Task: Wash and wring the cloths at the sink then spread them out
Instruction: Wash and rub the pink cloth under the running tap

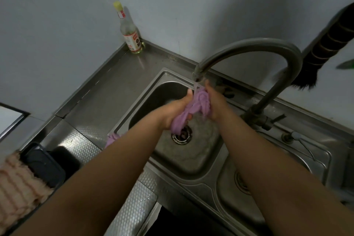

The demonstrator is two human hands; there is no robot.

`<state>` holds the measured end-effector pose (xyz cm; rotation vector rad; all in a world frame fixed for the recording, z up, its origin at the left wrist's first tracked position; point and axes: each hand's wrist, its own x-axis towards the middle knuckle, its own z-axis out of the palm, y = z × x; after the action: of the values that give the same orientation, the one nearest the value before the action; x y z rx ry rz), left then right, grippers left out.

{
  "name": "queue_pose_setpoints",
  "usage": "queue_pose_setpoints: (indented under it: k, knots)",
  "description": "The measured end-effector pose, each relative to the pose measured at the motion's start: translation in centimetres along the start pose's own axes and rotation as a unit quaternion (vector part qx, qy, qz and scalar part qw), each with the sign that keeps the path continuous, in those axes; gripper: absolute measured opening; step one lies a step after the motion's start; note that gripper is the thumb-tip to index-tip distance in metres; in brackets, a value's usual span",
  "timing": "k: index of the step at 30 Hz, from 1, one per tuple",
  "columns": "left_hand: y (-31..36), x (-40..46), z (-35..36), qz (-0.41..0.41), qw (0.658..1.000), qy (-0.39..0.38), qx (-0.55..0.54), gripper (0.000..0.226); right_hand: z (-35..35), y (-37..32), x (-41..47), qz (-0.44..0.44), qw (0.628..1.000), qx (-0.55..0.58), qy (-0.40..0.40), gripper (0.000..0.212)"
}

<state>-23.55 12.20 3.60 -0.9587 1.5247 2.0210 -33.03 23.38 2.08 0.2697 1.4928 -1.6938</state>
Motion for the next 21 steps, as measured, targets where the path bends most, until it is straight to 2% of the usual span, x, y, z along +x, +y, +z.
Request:
queue_pose_setpoints:
  k: [1,3,5,6,9,11,12,13,14,16,18,19,21]
  knots:
    - [0.5,-1.0,-0.7,-0.018,0.997,-0.069,0.003,0.069,-1.4,0.5,-0.2,-0.009,0.998,-0.057,-0.004,0.05]
    - [1.4,-2.4,-1.4,-0.019,0.987,-0.156,0.03,0.051,-4.0,0.7,-1.6,-0.057,0.979,-0.193,0.012,0.039]
    - [1.7,-2.6,-2.0,-0.015,0.975,-0.192,0.113,0.068,-6.1,1.1,-3.2,-0.085,0.962,-0.259,0.015,0.03]
    - [2.1,-2.9,-1.4,-0.022,0.96,-0.197,0.196,0.07,-7.0,1.4,-4.0,-0.076,0.962,-0.263,0.026,0.033]
    - [2.0,-2.1,1.8,-0.013,0.867,-0.182,0.463,0.06,-9.3,2.9,-5.5,-0.006,0.978,-0.17,0.124,0.04]
    - [2.0,-2.1,4.5,0.036,0.781,-0.102,0.615,0.053,-10.6,3.8,-6.3,-0.012,0.975,-0.085,0.203,0.044]
    - [1.8,-2.1,5.7,0.073,0.745,-0.055,0.661,0.048,-11.4,4.0,-6.4,-0.027,0.971,-0.043,0.234,0.057]
    - [1.4,-1.9,6.8,0.098,0.725,-0.028,0.681,0.043,-11.9,3.9,-6.9,-0.034,0.966,-0.012,0.257,0.073]
    - [1.1,-2.0,7.9,0.118,0.717,-0.015,0.686,0.041,-12.7,3.6,-7.2,-0.045,0.959,0.007,0.278,0.088]
    - [0.4,-2.0,9.6,0.147,0.726,-0.004,0.672,0.039,-14.2,2.7,-7.4,-0.05,0.95,-0.02,0.308,0.107]
    - [0.3,-2.3,10.5,0.161,0.746,-0.008,0.646,0.033,-15.6,2.2,-6.9,-0.05,0.956,-0.067,0.283,0.117]
    - [0.2,-2.4,10.4,0.158,0.762,-0.013,0.628,0.029,-16.3,2.2,-6.6,-0.048,0.961,-0.085,0.26,0.118]
    - [0.0,-2.4,9.8,0.142,0.792,-0.025,0.593,0.024,-16.5,2.2,-6.8,-0.054,0.965,-0.123,0.226,0.105]
